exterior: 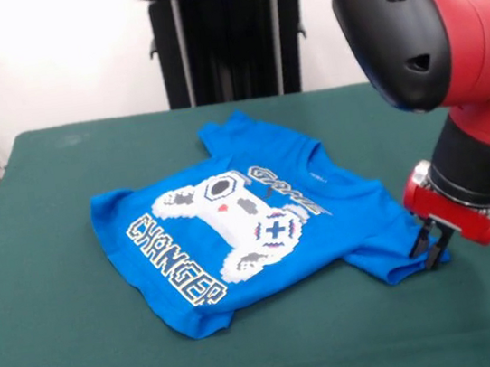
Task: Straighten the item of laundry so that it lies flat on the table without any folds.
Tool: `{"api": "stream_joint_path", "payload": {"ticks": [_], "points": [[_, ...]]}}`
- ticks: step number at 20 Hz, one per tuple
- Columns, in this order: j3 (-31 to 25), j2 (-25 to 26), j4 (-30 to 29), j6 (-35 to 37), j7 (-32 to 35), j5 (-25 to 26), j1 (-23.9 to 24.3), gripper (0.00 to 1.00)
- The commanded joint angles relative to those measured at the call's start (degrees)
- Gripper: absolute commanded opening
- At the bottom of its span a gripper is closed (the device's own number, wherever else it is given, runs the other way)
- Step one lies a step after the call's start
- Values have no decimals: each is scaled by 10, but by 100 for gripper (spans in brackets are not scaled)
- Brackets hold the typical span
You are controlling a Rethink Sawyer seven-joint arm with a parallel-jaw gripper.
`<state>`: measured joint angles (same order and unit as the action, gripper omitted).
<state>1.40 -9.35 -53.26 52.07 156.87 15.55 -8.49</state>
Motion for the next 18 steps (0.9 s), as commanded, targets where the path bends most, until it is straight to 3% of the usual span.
{"api": "stream_joint_path", "payload": {"ticks": [1,12,18], "points": [[-77,40,24,-36,2,-28,-25,0],[-110,10,4,-40,-16,-58,-11,0],[-87,-18,9,59,-3,-68,-27,0]]}}
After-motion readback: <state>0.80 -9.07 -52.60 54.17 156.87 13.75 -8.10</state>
